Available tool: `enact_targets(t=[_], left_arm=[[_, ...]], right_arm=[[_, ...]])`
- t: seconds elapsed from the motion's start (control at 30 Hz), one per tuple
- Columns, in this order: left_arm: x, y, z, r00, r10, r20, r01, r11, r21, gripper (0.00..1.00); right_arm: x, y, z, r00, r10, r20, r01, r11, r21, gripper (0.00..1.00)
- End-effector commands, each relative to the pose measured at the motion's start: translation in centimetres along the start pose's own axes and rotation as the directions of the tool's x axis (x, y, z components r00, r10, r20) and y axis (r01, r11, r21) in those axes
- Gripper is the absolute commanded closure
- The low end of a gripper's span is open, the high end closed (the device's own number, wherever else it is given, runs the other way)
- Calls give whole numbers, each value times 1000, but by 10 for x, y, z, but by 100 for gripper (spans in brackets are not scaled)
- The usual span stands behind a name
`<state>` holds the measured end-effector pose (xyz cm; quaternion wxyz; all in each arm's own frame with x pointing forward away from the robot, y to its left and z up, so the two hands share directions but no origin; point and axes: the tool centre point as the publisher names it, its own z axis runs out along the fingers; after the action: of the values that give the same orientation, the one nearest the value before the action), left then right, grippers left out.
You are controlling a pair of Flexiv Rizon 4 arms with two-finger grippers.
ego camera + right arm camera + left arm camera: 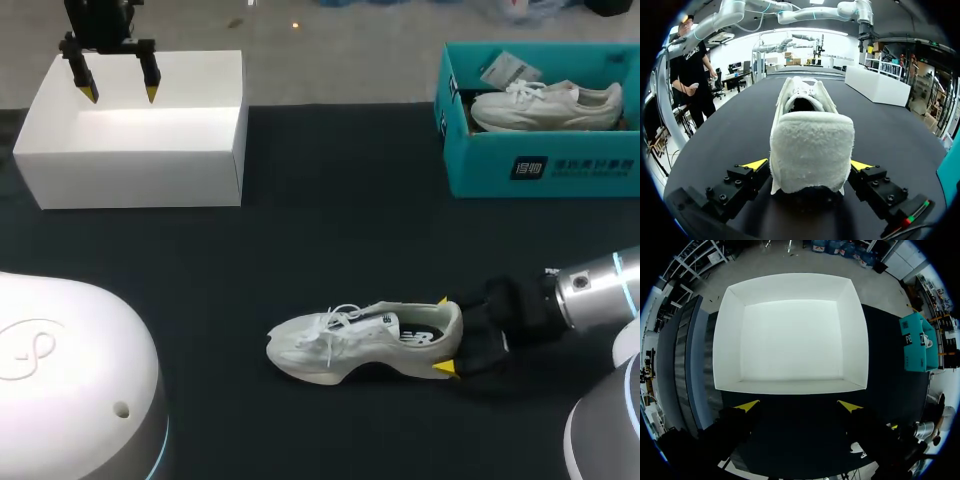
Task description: Take the shoe out of the shoebox, open the shoe tongue, remove and reinsert the insole, then place the shoe into the shoebox
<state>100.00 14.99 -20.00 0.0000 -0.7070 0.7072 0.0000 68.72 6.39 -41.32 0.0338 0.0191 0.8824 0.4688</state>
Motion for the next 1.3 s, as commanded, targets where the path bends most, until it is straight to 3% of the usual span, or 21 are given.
enact_targets(t=[0.03,0.1,1.2,1.3], left_arm=[[0,0,0,1000,0,0,0,1000,0,0],[0,0,0,1000,0,0,0,1000,0,0],[0,0,0,1000,-27,-12,26,1000,-12,0],[11,6,-2,996,-62,57,63,998,-18,0]], right_arm=[[-2,-4,18,1000,15,4,-15,1000,20,0],[-2,-5,21,1000,6,5,-6,999,46,100],[-1,-6,21,1000,10,4,-11,999,48,100],[-1,-6,21,1000,10,4,-11,999,48,100]])
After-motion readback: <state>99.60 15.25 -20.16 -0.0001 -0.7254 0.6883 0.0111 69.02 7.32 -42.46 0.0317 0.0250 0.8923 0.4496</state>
